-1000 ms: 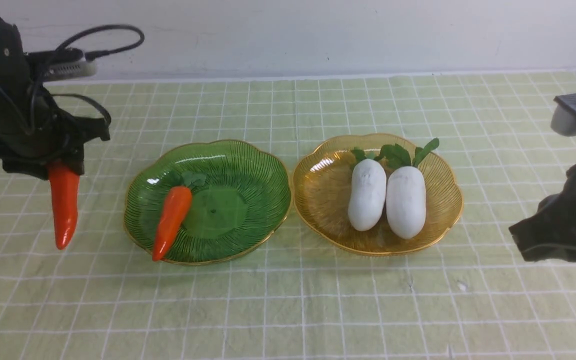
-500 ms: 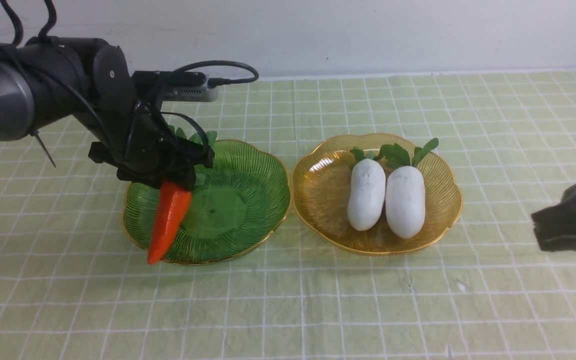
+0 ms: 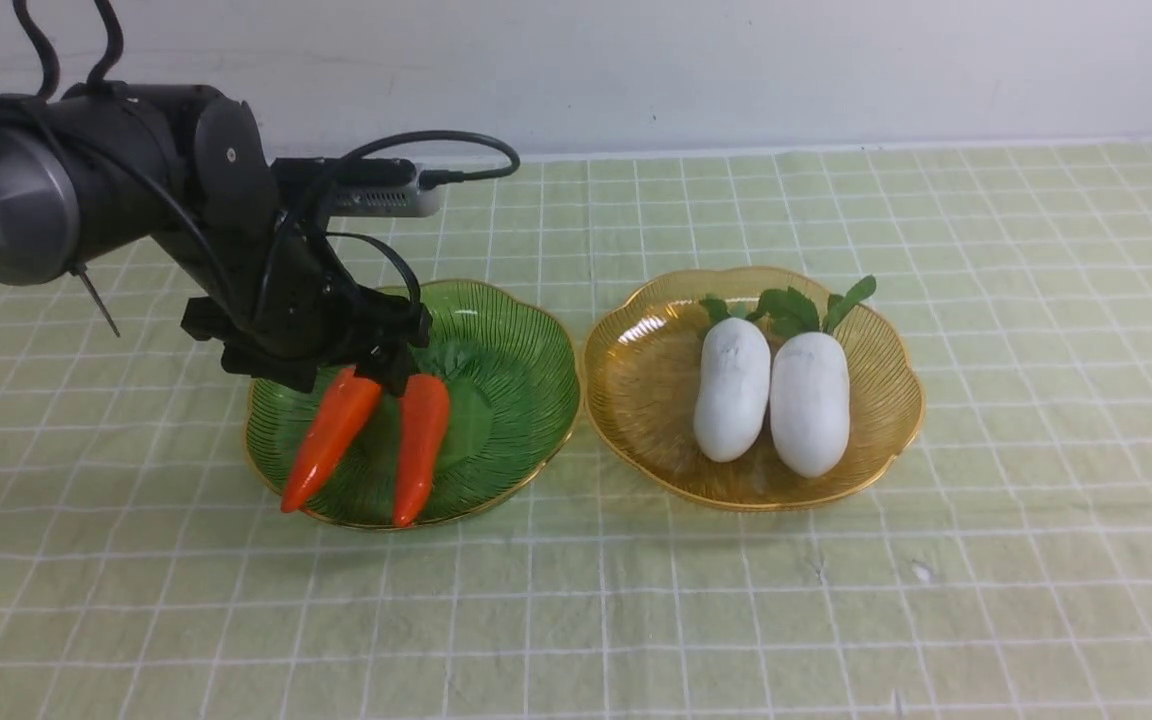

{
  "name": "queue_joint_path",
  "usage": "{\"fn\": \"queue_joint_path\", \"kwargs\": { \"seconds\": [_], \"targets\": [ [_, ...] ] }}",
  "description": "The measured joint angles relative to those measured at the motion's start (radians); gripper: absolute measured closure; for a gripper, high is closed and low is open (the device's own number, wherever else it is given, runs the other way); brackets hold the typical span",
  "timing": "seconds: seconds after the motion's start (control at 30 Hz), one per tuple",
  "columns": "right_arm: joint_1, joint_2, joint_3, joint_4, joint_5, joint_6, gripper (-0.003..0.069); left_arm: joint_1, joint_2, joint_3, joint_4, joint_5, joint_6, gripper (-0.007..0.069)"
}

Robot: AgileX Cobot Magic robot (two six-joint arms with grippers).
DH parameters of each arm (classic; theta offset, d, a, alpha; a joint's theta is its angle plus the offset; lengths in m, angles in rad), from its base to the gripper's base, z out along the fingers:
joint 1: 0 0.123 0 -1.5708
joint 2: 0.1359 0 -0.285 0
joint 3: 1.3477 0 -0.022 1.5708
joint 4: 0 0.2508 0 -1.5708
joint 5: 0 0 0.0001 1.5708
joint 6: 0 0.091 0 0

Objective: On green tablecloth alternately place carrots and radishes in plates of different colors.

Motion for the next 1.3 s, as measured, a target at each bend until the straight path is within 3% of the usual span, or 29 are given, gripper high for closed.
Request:
{"fn": "queue_joint_path", "kwargs": {
  "seconds": [0.17,0.23,0.3,0.4,0.9,1.3],
  "targets": [
    [0.0,-0.052,0.199,0.092,-0.352,-0.165,0.0673,0.0,0.0,0.0,0.0,0.02,0.0,0.0393],
    [0.0,-0.051,0.223,0.114,-0.41,-0.192,0.0673,0.0,0.0,0.0,0.0,0.021,0.001,0.0435],
    [0.0,-0.049,0.238,0.132,-0.49,-0.217,0.0673,0.0,0.0,0.0,0.0,0.021,0.003,0.0545],
    [0.0,-0.049,0.238,0.136,-0.542,-0.229,0.0673,0.0,0.0,0.0,0.0,0.021,0.007,0.0616],
    [0.0,-0.049,0.238,0.138,-0.541,-0.239,0.0673,0.0,-0.013,0.0,0.007,0.038,0.009,0.0632],
    [-0.005,-0.194,0.397,0.14,-0.552,-0.239,0.0673,0.0,-0.264,0.0,0.079,0.055,0.008,0.0632]
  ]
}}
